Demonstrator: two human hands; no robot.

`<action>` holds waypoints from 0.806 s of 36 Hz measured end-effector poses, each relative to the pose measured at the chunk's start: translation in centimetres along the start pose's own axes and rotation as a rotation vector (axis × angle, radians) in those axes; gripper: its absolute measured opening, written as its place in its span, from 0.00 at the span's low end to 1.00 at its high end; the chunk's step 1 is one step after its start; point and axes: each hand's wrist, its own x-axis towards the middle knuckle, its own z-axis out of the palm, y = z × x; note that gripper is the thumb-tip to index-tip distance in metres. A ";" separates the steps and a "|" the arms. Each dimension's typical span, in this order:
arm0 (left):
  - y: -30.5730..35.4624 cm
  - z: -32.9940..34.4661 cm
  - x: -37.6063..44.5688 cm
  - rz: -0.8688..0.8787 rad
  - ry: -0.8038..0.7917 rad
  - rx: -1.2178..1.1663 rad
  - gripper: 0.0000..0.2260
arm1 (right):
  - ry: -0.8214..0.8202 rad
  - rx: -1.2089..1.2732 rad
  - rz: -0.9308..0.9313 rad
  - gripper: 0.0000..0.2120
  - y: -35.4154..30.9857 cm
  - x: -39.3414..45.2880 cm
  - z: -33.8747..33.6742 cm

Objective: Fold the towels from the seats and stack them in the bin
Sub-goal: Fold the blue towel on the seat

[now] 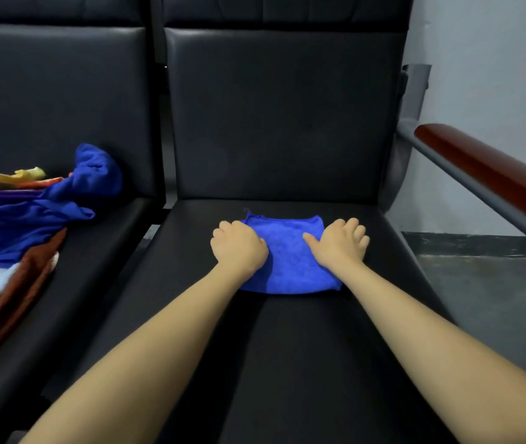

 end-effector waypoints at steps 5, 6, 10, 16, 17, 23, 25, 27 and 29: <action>0.2 0.1 -1.2 0.007 -0.011 0.106 0.17 | 0.001 -0.045 0.022 0.34 0.2 -1.4 0.3; 0.2 0.2 -1.5 0.016 -0.010 0.119 0.16 | 0.000 -0.052 0.023 0.34 0.2 -1.7 0.3; 0.0 0.6 -2.9 0.055 0.035 0.172 0.11 | 0.002 -0.054 -0.002 0.28 0.4 -3.4 0.1; -0.2 0.6 -4.7 0.149 0.133 0.128 0.10 | 0.044 -0.002 -0.074 0.21 1.6 -6.2 -0.9; -0.1 0.4 -5.1 0.168 0.142 0.106 0.10 | 0.039 0.031 -0.079 0.20 1.8 -6.6 -1.3; 1.6 -1.6 -7.2 0.232 0.176 -0.085 0.12 | 0.060 0.345 -0.089 0.14 3.2 -9.2 -4.2; 2.4 -2.6 -8.0 0.259 0.192 -0.112 0.12 | 0.119 0.372 -0.106 0.14 3.7 -9.8 -5.6; 3.5 -3.7 -8.9 0.284 0.228 -0.102 0.13 | 0.189 0.380 -0.124 0.13 4.5 -10.4 -7.3; 4.8 -5.0 -9.9 0.314 0.275 -0.084 0.13 | 0.243 0.361 -0.138 0.14 5.3 -10.9 -9.2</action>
